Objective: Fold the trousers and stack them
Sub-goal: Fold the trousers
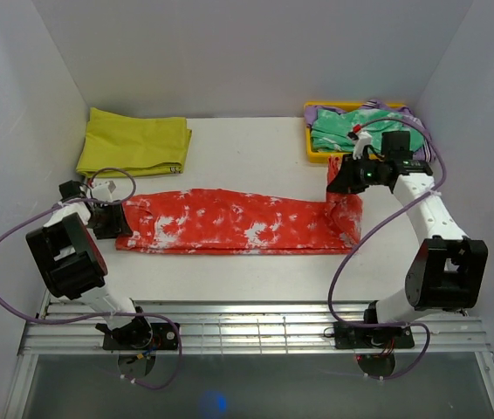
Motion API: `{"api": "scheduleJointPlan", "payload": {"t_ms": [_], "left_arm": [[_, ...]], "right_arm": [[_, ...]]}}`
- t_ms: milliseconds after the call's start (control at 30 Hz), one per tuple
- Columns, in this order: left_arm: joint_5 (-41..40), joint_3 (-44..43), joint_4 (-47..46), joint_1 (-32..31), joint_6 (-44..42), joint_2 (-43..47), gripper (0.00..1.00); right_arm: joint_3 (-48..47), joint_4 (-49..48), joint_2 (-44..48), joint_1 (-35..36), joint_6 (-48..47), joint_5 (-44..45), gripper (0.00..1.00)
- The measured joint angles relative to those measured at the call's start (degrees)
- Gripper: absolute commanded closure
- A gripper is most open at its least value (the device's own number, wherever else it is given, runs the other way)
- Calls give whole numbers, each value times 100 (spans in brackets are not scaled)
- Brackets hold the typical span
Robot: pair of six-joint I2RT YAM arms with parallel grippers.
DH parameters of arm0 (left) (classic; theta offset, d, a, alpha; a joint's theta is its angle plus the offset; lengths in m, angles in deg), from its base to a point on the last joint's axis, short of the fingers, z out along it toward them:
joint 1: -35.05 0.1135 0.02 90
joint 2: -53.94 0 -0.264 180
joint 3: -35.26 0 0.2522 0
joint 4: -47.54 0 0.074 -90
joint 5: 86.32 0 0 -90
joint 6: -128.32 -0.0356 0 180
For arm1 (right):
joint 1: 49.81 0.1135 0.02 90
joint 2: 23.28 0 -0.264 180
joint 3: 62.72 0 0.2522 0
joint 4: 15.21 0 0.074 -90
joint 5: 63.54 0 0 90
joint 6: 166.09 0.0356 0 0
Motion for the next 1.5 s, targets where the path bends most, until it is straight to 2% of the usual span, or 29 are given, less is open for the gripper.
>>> {"api": "scheduleJointPlan", "payload": {"t_ms": [267,600,1000,1500], "left_arm": [[13,52,-98,0,-17,-4,45],[20,177,-245,9,-48,70,45],[26,275,-372,26,-57,129,45],[39,321,-420,26,-92,162,42]], "right_arm": [[219,-1462,-595,1600,1648,251,92],[240,-2597,-1176,2782,2879,625,92],[238,-3460,-1864,3602,3735,922,92],[52,-3971,-2271,4391,3912,1471,92]]}}
